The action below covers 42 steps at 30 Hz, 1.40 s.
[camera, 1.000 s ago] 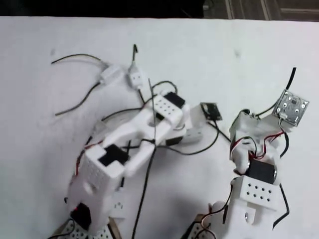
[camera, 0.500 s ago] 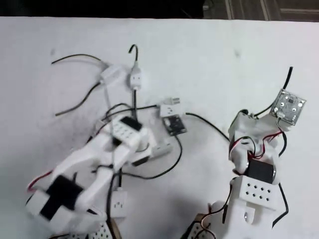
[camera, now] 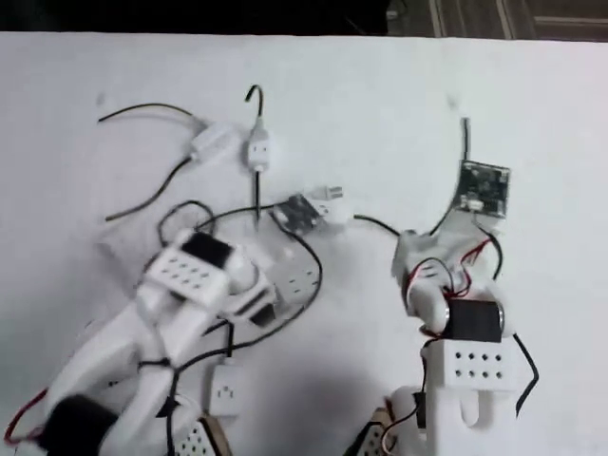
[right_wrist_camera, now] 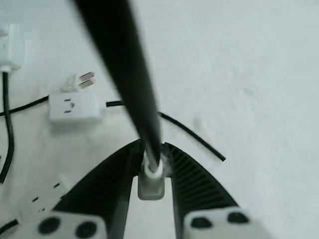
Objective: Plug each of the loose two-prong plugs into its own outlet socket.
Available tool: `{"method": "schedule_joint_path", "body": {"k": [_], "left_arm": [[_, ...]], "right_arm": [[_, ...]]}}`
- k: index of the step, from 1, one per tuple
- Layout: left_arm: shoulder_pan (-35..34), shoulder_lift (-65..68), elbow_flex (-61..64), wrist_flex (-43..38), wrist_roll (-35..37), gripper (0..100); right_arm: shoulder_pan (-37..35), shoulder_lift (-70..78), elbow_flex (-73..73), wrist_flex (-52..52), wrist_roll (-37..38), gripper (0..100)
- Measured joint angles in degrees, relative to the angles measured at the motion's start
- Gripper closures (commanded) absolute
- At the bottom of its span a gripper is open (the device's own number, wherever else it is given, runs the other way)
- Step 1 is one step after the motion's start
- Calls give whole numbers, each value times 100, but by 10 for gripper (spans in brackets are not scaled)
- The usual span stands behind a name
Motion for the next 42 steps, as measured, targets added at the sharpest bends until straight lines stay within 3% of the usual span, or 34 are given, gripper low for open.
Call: {"method": "schedule_joint_path", "body": {"k": [3,10,14,23,32,36,42], "left_arm": [[-598,-791,211,0,35,718],[-2145,-2664,1301,9,35,717],[-2629,-3411,1952,9,35,717],[-2690,-4035,2734,-132,35,717],[-2743,-4044,2769,-167,35,717],[-2743,-4044,2769,-167,35,717],[-2752,-4079,2866,-167,35,717]], "right_arm": [[-536,0,-246,484,0,981],[-1978,35,-290,571,-457,981],[-2673,35,132,-88,-484,981],[-3130,35,1407,-1943,-484,982],[-3130,35,2145,-2848,-484,982],[-3130,35,2549,-3349,-132,982],[-3077,35,2646,-3543,-44,982]]}}
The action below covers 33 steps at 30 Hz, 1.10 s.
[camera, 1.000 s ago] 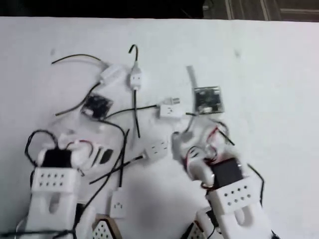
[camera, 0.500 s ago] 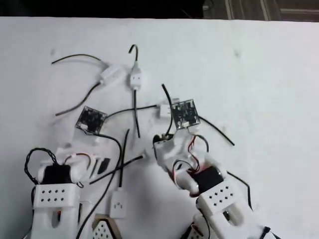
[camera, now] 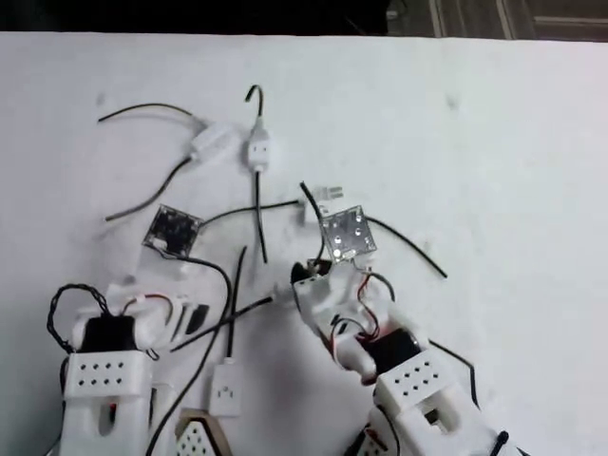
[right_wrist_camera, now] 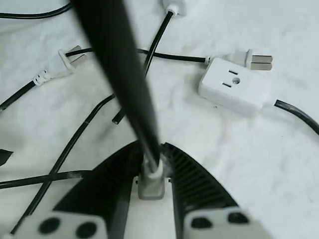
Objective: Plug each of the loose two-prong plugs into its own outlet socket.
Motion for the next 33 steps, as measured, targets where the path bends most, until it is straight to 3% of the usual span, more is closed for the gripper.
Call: {"method": "schedule_joint_path", "body": {"k": [19,33], "left_arm": [[0,-9,0,0,0,717],[0,-9,0,0,0,717]], "right_arm": [[246,26,264,-545,167,982],[299,1486,141,-1565,167,982]]}}
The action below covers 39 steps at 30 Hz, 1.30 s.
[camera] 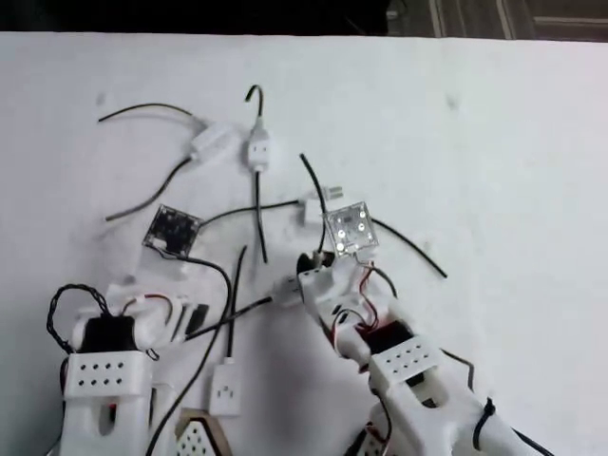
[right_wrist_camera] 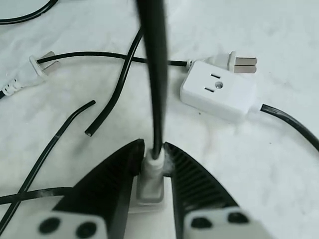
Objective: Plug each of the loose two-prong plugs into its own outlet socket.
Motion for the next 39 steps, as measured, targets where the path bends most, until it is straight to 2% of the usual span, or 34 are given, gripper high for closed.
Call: {"method": "schedule_joint_path", "body": {"k": [10,39], "left_arm": [[0,0,0,0,0,717],[0,0,0,0,-220,718]], "right_arm": [[-18,44,-18,237,413,982],[-18,132,-264,246,308,982]]}}
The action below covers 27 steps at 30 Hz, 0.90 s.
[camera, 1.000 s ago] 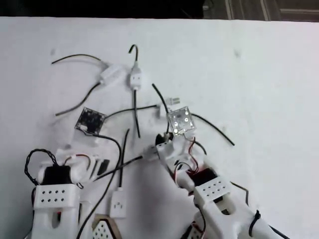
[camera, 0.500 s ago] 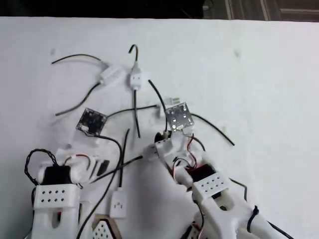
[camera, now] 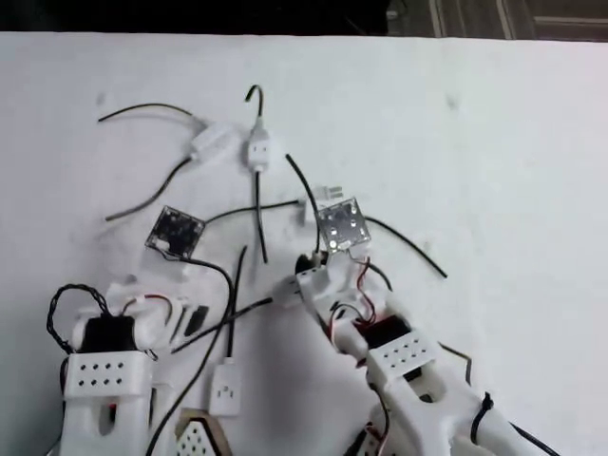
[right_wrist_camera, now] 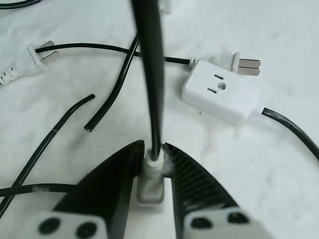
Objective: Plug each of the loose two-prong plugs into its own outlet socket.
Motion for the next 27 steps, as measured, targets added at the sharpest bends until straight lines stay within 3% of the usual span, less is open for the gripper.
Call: {"method": "schedule_joint_path", "body": {"k": [16,27], "left_arm": [[0,0,0,0,0,720],[0,0,0,0,0,720]], "right_arm": [[-273,-26,149,62,853,982],[-264,-44,193,554,923,978]]}}
